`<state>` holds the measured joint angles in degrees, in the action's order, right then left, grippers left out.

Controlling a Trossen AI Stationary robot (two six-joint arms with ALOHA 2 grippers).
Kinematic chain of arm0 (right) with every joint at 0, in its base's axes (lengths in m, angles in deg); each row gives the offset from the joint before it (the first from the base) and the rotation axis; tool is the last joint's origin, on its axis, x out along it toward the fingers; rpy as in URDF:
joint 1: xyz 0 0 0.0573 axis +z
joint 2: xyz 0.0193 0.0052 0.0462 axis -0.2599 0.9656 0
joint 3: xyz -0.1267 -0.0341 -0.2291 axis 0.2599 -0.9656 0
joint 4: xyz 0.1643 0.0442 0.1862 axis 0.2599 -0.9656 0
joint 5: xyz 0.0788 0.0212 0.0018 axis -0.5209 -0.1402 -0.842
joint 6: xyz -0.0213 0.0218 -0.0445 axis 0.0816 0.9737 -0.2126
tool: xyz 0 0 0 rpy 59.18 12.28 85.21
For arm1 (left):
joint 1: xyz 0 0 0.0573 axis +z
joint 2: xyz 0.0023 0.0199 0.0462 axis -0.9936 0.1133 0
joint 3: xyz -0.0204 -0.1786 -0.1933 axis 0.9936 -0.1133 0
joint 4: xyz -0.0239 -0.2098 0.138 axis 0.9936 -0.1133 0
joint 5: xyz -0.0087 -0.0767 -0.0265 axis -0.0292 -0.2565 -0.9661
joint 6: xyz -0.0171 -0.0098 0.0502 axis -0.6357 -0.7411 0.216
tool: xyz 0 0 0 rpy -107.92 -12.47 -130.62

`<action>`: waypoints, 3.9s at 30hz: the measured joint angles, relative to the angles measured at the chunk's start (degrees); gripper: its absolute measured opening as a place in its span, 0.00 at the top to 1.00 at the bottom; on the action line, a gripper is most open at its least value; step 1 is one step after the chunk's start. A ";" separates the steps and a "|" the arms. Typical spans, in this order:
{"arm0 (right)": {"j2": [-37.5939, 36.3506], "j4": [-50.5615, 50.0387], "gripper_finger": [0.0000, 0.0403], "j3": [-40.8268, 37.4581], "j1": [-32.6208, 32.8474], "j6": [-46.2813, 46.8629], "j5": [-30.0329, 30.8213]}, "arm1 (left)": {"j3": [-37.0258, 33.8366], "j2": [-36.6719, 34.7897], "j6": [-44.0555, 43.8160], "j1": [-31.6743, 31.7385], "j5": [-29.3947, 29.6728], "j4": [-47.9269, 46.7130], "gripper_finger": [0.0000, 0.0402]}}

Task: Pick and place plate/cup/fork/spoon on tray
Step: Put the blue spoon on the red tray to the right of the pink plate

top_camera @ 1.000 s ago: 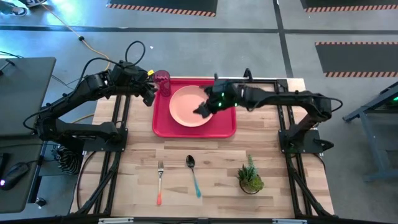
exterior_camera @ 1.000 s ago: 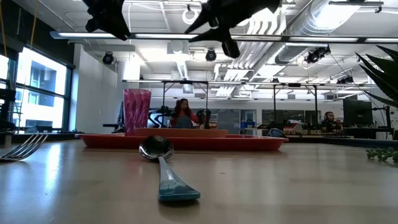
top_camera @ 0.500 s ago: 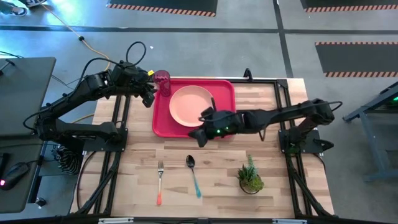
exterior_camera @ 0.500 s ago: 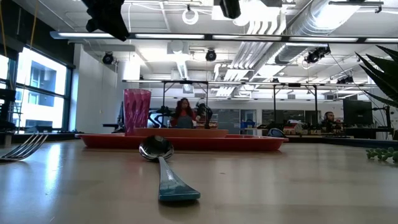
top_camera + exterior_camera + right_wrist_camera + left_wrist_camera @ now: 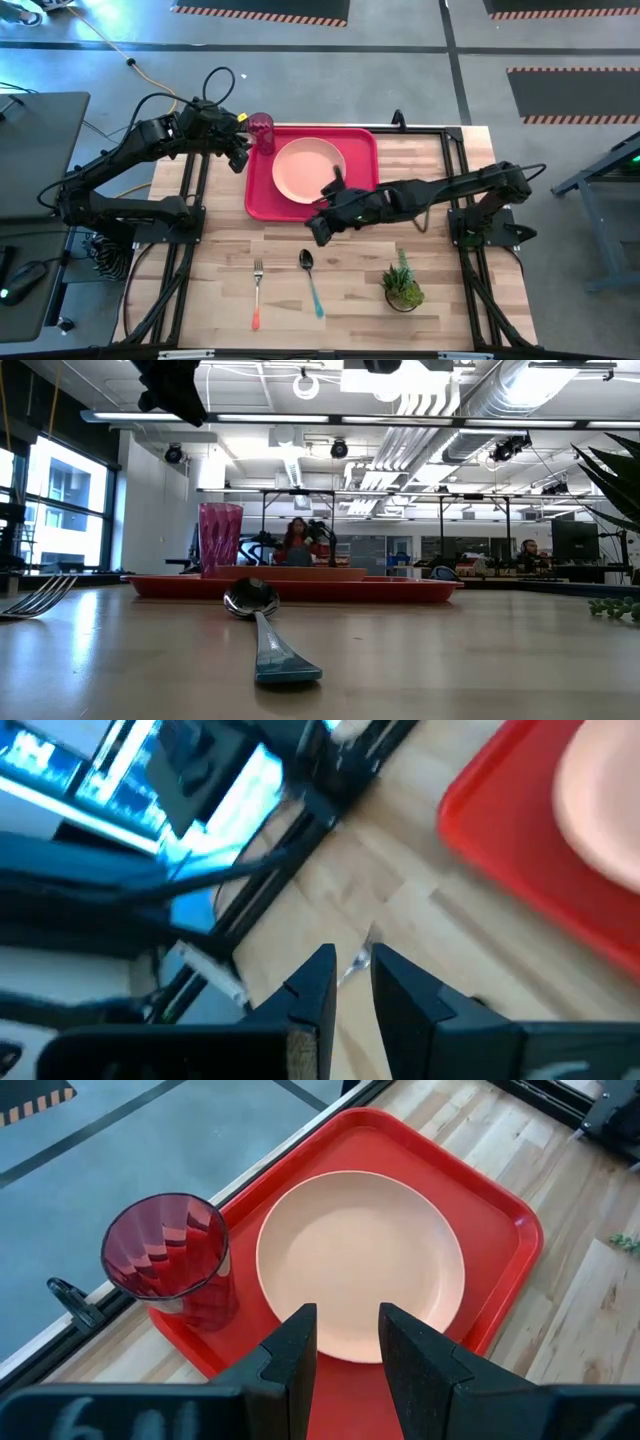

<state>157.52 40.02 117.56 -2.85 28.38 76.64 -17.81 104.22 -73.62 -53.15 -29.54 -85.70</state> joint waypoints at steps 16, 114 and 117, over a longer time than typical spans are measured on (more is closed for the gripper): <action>10.63 -3.25 0.86 -0.13 1.30 -0.40 -7.86 | 0.00 3.71 -0.50 0.01 0.68 -0.03 0.75; 30.78 -4.18 0.97 -0.02 5.04 31.54 -7.15 | -0.02 4.76 -3.45 -0.06 1.49 -5.63 0.75; 30.50 -4.13 0.99 -0.02 5.06 30.50 -7.13 | -0.02 4.76 -3.41 -0.06 1.49 -5.63 0.75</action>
<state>188.02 35.89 117.54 2.21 58.88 69.51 -17.83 108.98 -77.03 -53.21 -28.06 -91.32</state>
